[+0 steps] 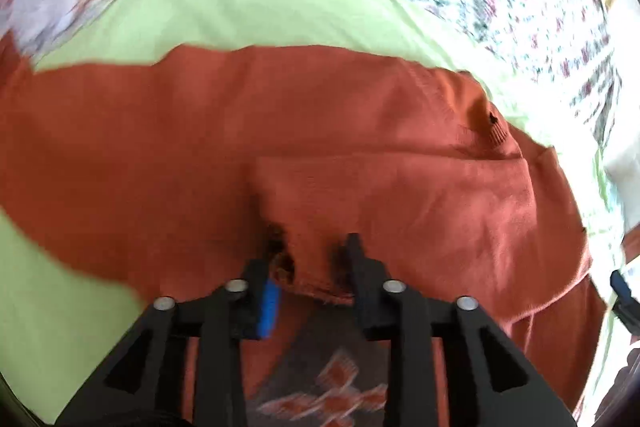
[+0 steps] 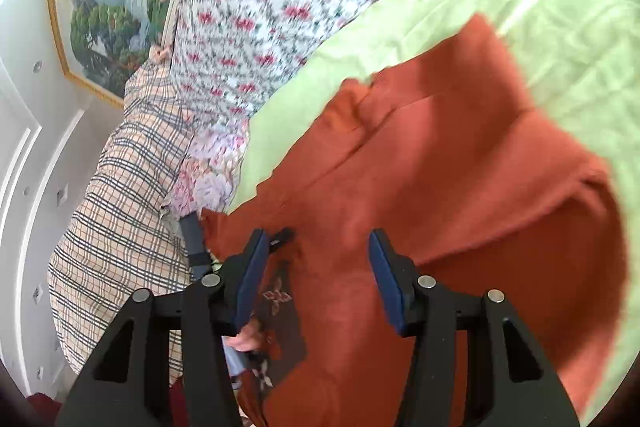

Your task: Fold small clothes

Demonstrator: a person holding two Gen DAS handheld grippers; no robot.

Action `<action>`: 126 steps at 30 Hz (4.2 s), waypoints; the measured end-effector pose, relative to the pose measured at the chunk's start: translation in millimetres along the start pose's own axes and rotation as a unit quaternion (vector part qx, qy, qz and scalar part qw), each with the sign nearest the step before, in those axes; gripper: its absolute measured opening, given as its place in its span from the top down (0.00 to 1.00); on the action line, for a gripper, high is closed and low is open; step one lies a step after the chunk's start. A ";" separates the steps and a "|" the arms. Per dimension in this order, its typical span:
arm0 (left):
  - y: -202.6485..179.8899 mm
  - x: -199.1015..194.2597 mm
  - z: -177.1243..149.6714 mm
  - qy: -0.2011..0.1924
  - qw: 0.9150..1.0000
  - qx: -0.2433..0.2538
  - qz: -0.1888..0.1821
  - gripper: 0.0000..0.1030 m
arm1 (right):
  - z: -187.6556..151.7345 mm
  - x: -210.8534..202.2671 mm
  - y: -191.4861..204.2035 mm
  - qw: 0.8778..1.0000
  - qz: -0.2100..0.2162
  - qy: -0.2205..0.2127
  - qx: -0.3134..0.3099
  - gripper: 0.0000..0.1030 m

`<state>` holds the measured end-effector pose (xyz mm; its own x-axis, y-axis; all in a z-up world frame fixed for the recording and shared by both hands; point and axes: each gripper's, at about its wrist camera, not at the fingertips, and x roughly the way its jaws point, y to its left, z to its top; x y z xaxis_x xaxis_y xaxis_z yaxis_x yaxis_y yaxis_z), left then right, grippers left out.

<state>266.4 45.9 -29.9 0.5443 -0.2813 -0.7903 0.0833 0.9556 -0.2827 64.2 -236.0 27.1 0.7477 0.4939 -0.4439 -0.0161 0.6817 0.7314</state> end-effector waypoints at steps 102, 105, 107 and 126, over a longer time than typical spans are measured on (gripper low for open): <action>234.3 -99.5 90.0 -0.182 0.968 -0.132 0.113 0.98 | -70.1 41.8 16.2 0.984 -0.121 0.104 -0.085 0.54; 175.7 -103.7 79.6 -0.190 0.975 -0.094 0.064 0.98 | -68.8 33.4 17.8 0.985 -0.119 0.093 -0.087 0.54; 133.6 -105.9 71.3 -0.191 0.979 -0.072 0.021 0.98 | -68.2 25.7 17.8 0.986 -0.117 0.082 -0.085 0.54; -152.7 -7.9 -6.4 -0.080 0.983 0.108 -0.121 0.98 | -63.0 -27.6 -20.7 0.991 -0.126 0.024 -0.033 0.54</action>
<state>244.0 -98.4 16.0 0.6094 -0.5023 -0.6135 0.3935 0.8633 -0.3160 2.0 -229.8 -8.4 0.7007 0.3270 -0.6341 0.1231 0.8200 0.5589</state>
